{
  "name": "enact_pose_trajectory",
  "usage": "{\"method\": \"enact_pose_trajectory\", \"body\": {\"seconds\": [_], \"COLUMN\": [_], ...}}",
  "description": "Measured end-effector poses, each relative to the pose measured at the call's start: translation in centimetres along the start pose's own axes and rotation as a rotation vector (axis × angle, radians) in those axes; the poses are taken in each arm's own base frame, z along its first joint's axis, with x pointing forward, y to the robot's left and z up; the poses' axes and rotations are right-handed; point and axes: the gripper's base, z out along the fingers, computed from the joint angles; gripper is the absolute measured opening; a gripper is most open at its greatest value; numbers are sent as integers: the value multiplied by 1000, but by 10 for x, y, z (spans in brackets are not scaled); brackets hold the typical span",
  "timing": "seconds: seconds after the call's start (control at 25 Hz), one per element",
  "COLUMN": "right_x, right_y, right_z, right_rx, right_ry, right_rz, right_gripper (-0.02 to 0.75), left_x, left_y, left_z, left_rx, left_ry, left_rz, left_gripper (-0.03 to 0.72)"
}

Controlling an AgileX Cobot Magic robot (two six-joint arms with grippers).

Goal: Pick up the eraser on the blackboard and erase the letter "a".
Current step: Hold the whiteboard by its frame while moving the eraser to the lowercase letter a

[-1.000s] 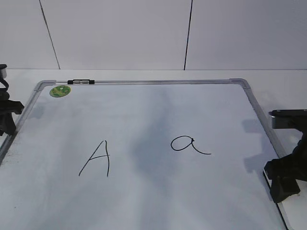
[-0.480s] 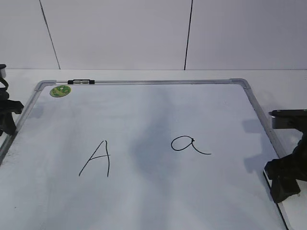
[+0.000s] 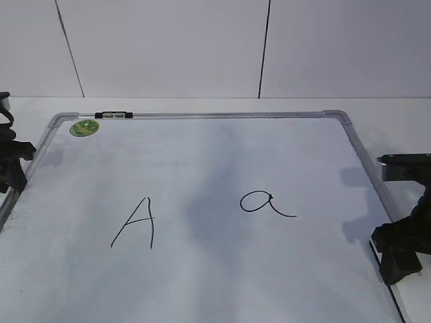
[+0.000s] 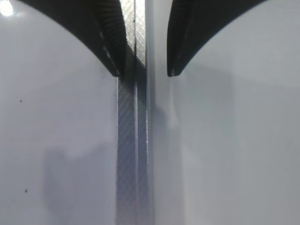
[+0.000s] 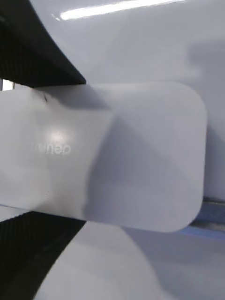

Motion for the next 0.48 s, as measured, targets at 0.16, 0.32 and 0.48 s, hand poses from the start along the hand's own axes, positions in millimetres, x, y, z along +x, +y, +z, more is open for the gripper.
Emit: {"method": "enact_pose_trajectory", "body": {"seconds": [0.16,0.32,0.48], "right_x": [0,0,0], "right_y": [0,0,0], "right_z": [0,0,0], "right_rx": [0,0,0], "right_ry": [0,0,0], "right_rz": [0,0,0], "right_gripper": [590,590,590], "left_x": [0,0,0], "left_y": [0,0,0], "left_z": [0,0,0], "left_rx": [0,0,0], "left_ry": [0,0,1], "left_rz": [0,0,0], "left_gripper": [232,232,227]}}
